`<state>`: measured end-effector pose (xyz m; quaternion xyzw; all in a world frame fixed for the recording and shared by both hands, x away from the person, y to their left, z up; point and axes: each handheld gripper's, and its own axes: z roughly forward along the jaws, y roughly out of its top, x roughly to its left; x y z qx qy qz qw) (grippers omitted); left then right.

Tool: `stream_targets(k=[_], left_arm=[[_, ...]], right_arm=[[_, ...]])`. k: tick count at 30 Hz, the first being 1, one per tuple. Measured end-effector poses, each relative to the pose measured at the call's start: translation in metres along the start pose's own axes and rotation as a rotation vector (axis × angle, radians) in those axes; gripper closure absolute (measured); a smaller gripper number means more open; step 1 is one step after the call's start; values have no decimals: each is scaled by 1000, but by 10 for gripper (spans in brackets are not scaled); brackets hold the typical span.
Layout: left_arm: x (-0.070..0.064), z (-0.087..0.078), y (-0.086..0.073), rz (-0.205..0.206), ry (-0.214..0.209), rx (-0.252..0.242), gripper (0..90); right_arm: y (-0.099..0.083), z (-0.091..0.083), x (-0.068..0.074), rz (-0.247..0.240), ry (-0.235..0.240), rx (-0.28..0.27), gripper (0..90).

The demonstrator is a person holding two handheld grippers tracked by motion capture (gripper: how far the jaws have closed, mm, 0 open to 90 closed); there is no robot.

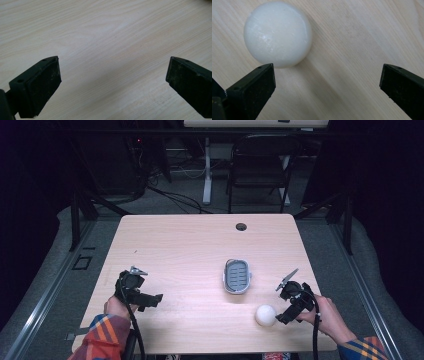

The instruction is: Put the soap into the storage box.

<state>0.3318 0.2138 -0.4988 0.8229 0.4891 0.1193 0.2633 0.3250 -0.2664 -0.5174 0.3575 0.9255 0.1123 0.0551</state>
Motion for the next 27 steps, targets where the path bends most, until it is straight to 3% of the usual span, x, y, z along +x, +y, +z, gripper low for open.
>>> stream_targets(k=[10,27], left_arm=[[-2,3,2,8,5,18,0],[-2,4,3,8,7,23,0]], right_arm=[[17,9,16,-79,10,70,0],[36,21,35,-151,25,114,13]])
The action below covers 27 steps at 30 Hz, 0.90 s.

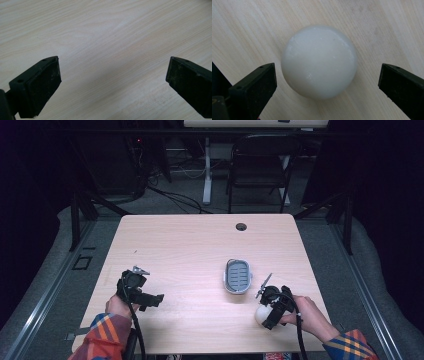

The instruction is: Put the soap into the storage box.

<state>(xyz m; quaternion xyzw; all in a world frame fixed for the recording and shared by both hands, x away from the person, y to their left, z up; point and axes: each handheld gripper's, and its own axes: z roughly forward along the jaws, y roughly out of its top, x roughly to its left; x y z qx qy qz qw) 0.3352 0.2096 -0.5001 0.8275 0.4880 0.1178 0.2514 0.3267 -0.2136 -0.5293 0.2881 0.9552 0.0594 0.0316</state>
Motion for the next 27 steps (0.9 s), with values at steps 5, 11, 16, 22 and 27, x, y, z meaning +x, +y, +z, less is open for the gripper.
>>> stream_targets(k=[5,11,16,22,27], left_arm=[[0,0,0,4,1,2,0],[0,1,0,6,-5,7,0],[0,1,1,5,-3,18,0],[0,2,1,3,-1,21,0],[0,2,1,3,1,18,0]], right_arm=[[8,4,4,-24,-3,29,37],[12,8,7,-36,2,44,109],[13,9,8,-42,1,56,141],[13,12,8,-42,-3,70,199],[13,12,9,-48,-1,68,234]])
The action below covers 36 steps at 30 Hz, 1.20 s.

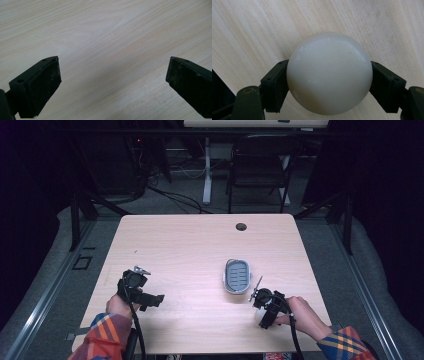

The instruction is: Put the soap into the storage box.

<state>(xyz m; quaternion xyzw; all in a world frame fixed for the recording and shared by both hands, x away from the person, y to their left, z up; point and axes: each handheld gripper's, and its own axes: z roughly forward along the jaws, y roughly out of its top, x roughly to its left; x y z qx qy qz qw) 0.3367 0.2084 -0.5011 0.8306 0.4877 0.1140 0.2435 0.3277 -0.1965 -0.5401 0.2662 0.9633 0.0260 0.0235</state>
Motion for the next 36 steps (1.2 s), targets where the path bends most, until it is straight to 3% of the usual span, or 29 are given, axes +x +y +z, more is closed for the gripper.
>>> stream_targets(k=[9,36], left_arm=[[0,-1,0,4,-2,-2,0],[-2,1,1,24,-21,8,0]], right_arm=[[0,-6,1,-4,-2,-28,238],[-11,-14,-15,31,-33,-22,239]])
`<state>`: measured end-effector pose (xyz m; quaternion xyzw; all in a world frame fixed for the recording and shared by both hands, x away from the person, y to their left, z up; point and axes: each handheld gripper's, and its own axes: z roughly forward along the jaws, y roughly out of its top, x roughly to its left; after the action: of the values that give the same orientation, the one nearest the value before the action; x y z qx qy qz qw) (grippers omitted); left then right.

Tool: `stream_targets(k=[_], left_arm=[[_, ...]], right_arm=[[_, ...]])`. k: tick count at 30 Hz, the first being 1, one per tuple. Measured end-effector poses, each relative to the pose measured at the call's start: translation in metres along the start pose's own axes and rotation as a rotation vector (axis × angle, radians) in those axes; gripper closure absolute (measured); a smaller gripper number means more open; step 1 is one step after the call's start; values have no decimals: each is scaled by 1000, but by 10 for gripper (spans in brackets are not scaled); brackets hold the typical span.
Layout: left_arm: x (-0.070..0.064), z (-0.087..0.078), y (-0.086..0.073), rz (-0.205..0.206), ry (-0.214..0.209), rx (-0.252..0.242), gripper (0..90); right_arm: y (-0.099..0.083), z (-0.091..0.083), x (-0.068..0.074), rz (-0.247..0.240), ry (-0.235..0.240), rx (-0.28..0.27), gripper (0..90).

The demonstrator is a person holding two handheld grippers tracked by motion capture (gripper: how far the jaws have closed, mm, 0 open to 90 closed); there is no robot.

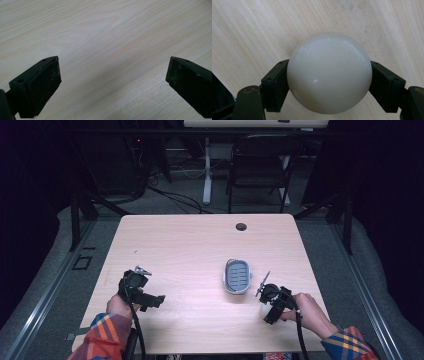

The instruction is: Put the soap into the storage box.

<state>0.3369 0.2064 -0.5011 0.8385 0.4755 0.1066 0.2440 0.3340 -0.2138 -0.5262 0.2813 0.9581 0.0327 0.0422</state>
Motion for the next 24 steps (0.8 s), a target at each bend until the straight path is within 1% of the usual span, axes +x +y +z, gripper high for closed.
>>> stream_targets(k=[1,2,3,5,6,7,8,9,12,13,14,15,16,17,18,21,23,24], left_arm=[[0,0,0,2,-1,1,0],[0,0,0,7,-2,2,0],[-1,0,0,8,-2,3,0],[0,1,0,8,-3,5,0],[0,1,0,9,-4,7,0],[0,1,0,10,-4,7,0],[0,1,0,10,-3,8,0],[-1,1,0,10,-3,7,0],[-1,2,1,11,-6,13,0],[-1,2,1,15,-6,13,0],[-1,2,1,15,-5,14,0],[-1,2,1,17,-4,14,0],[-1,2,1,14,-4,10,0],[-1,2,1,11,-5,11,0],[-1,2,1,8,-6,13,0],[-1,2,1,11,-6,15,0],[-1,2,1,11,-4,15,0],[-1,2,1,12,-4,15,0]], right_arm=[[-1,1,0,20,11,-22,239],[-1,-1,-2,8,3,-9,239],[-1,-2,-2,17,6,-15,239],[-1,-4,-5,16,2,-8,239],[-3,-3,-7,31,5,-29,239],[-3,-5,-8,33,3,-17,239],[-3,-5,-8,33,3,-17,239],[-3,-5,-10,31,-5,-15,239],[-4,-6,-16,47,-2,-11,240],[-4,-6,-18,43,-9,-7,239],[-5,-5,-19,57,4,-21,239],[-5,-6,-22,52,1,-2,239],[-5,-5,-24,60,3,-5,239],[-5,-5,-25,60,-5,-4,240],[-5,-6,-29,69,-2,-6,240],[-6,-6,-32,66,-15,-1,240],[-6,-6,-34,79,-8,-7,240],[-6,-7,-37,77,-6,5,240]])
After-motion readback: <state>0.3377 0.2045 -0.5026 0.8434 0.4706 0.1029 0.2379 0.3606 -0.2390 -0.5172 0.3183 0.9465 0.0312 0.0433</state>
